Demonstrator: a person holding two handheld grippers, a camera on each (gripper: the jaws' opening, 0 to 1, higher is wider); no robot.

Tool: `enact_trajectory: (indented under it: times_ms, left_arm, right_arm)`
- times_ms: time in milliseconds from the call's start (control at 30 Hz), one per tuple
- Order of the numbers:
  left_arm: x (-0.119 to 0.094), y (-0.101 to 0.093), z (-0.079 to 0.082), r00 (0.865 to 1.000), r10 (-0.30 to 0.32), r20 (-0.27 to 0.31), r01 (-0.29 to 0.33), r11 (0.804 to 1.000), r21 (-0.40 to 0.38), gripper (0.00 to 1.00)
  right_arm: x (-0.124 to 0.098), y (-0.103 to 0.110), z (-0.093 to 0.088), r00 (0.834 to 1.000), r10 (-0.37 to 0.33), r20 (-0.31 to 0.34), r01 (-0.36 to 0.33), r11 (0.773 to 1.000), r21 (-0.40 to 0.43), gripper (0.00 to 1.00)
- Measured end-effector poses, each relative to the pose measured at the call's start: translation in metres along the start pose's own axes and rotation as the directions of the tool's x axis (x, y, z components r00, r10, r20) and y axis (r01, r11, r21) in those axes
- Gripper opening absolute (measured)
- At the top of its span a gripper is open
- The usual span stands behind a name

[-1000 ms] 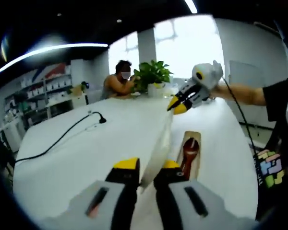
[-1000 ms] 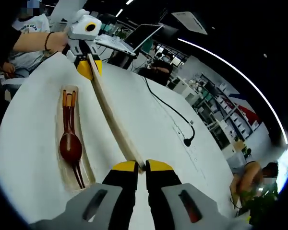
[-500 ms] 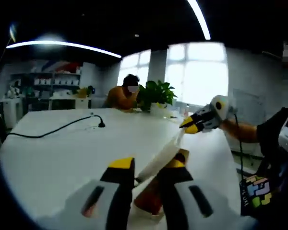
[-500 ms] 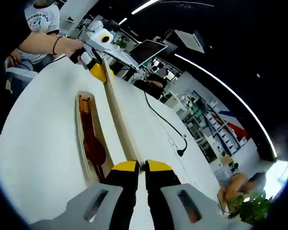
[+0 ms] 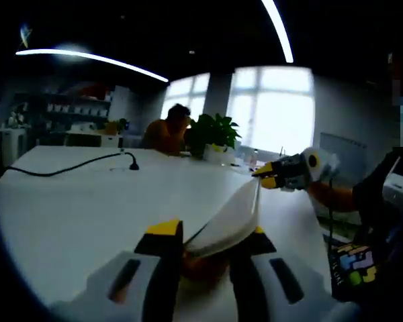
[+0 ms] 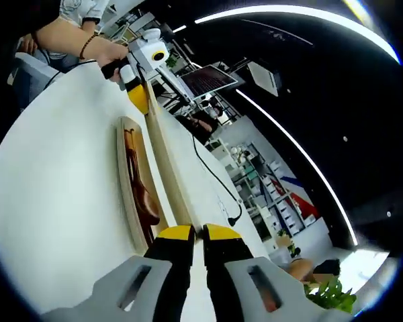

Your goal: Arrange the utensils inside the cutlery case until each visible utensil rests in its matching compartment.

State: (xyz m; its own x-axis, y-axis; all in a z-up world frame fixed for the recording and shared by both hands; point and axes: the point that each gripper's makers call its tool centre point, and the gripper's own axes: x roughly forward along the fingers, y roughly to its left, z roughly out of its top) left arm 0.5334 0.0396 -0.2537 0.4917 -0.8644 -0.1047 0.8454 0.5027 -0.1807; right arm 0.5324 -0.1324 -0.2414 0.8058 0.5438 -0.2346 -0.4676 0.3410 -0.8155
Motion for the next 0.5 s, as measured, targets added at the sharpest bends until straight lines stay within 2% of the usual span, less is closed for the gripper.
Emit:
enact_trajectory:
  times_ms: [133,200,267,333,400,467,500]
  left_arm:
    - [0.002,0.000,-0.008,0.999,0.004,-0.044,-0.004,1.000,0.002,0.33]
    - [0.001,0.001,-0.013,0.998,0.015,-0.069,-0.012,0.999,0.043,0.32]
    - [0.000,-0.002,-0.019,0.996,0.007,-0.093,-0.002,0.998,0.057,0.33]
    - [-0.001,-0.006,-0.022,0.994,-0.010,-0.106,0.018,0.997,0.070,0.38]
    - [-0.002,-0.007,-0.024,0.993,-0.015,-0.119,0.025,0.996,0.080,0.43]
    - [-0.002,-0.006,-0.025,0.993,-0.012,-0.120,0.024,0.995,0.094,0.47]
    - [-0.001,-0.004,-0.025,0.993,-0.009,-0.120,0.021,0.995,0.101,0.49]
  right_arm:
    - [0.001,0.004,0.001,1.000,-0.021,-0.002,0.021,0.998,-0.052,0.03]
    - [0.001,0.005,0.002,0.999,-0.032,0.002,0.032,0.997,-0.066,0.03]
    - [0.001,0.005,0.004,0.999,-0.040,0.011,0.040,0.994,-0.098,0.03]
    - [0.001,0.005,0.006,0.998,-0.054,0.025,0.057,0.988,-0.142,0.03]
    - [0.000,0.002,0.011,0.995,-0.087,0.041,0.094,0.969,-0.228,0.03]
    - [0.002,0.000,0.014,0.990,-0.132,0.037,0.137,0.928,-0.346,0.03]
    - [0.003,0.004,0.020,0.988,-0.135,0.069,0.151,0.914,-0.377,0.03]
